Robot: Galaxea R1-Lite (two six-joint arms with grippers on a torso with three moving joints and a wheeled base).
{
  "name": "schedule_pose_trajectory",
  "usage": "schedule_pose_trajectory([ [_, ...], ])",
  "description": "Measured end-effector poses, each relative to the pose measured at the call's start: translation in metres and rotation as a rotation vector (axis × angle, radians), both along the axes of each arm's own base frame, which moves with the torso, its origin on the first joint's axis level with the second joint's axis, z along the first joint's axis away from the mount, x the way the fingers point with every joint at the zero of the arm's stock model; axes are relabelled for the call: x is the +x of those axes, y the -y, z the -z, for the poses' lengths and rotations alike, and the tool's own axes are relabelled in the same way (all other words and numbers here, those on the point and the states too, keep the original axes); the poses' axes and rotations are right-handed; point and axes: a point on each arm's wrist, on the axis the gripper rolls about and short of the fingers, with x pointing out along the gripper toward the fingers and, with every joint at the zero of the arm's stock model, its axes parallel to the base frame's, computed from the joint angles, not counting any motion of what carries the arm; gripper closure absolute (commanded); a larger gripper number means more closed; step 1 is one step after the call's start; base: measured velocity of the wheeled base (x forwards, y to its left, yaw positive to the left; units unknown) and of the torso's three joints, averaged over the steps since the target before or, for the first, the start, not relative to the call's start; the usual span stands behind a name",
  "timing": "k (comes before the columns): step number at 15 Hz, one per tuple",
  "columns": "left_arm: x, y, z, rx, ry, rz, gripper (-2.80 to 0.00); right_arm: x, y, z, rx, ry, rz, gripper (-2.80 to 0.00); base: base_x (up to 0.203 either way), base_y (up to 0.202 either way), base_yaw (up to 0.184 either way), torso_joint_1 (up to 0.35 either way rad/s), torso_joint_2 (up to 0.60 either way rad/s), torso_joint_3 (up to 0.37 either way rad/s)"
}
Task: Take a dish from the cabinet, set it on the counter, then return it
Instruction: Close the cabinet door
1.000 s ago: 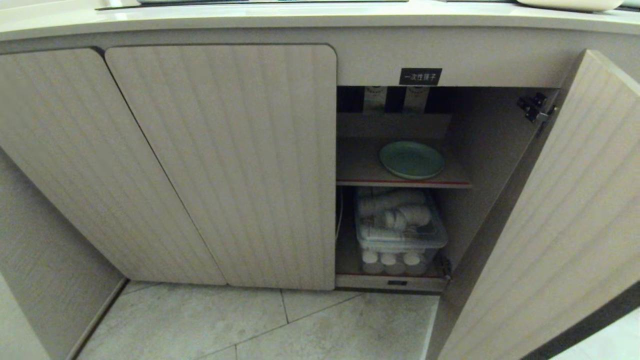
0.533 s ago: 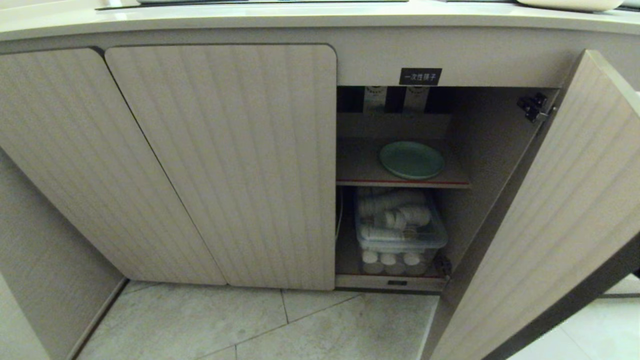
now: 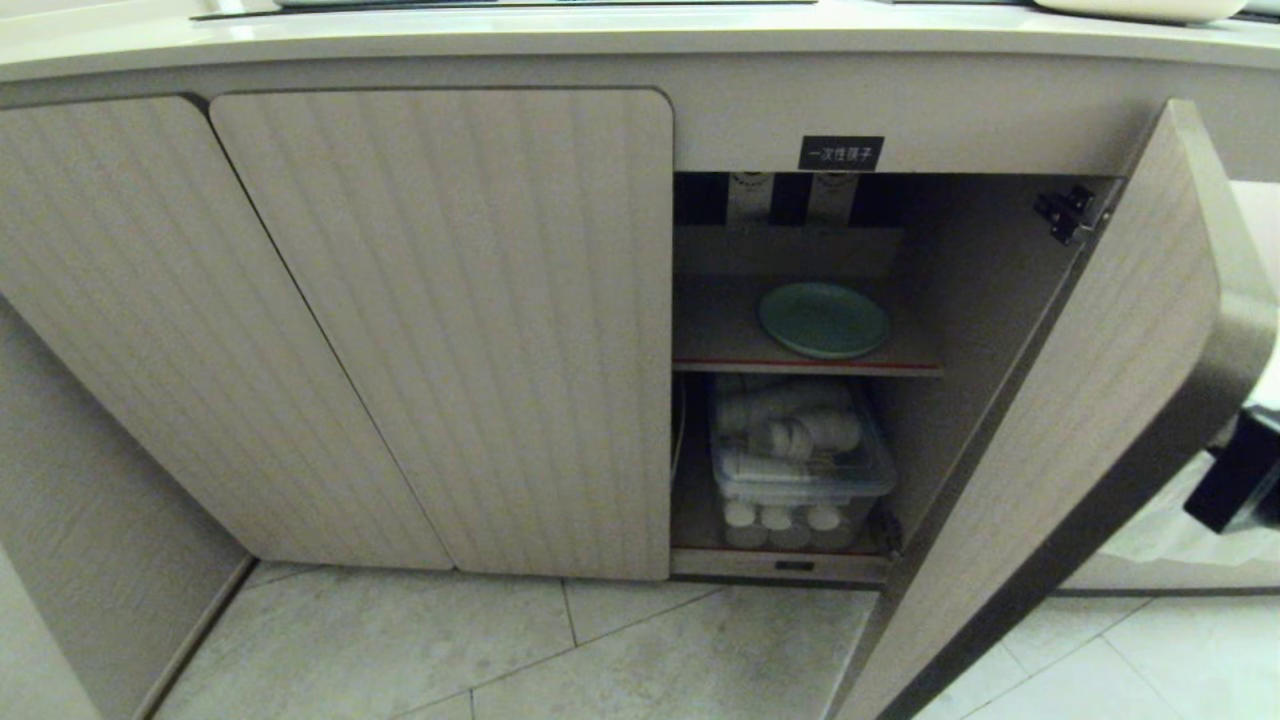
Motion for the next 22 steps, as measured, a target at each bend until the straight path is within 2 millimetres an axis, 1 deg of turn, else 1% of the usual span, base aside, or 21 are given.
schedule_pose_trajectory([
  [5,0.0,0.0,0.0,0.0,0.0,0.0,0.0,0.021,-0.015,0.002,-0.009,0.0,0.0,0.0,0.0,0.0,0.0,0.0,0.0,0.0],
  [10,0.0,0.0,0.0,0.0,0.0,0.001,0.0,0.043,-0.031,-0.002,0.003,0.012,0.002,0.0,0.0,0.0,0.0,0.0,0.0,0.0],
  [16,0.0,0.0,0.0,0.0,0.0,0.0,0.0,0.067,-0.049,0.003,0.013,0.036,0.003,0.0,0.0,0.0,0.0,0.0,0.0,0.0],
  [22,0.0,0.0,0.0,0.0,0.0,0.0,0.0,0.085,-0.061,0.002,0.006,0.029,0.006,0.0,0.0,0.0,0.0,0.0,0.0,0.0],
])
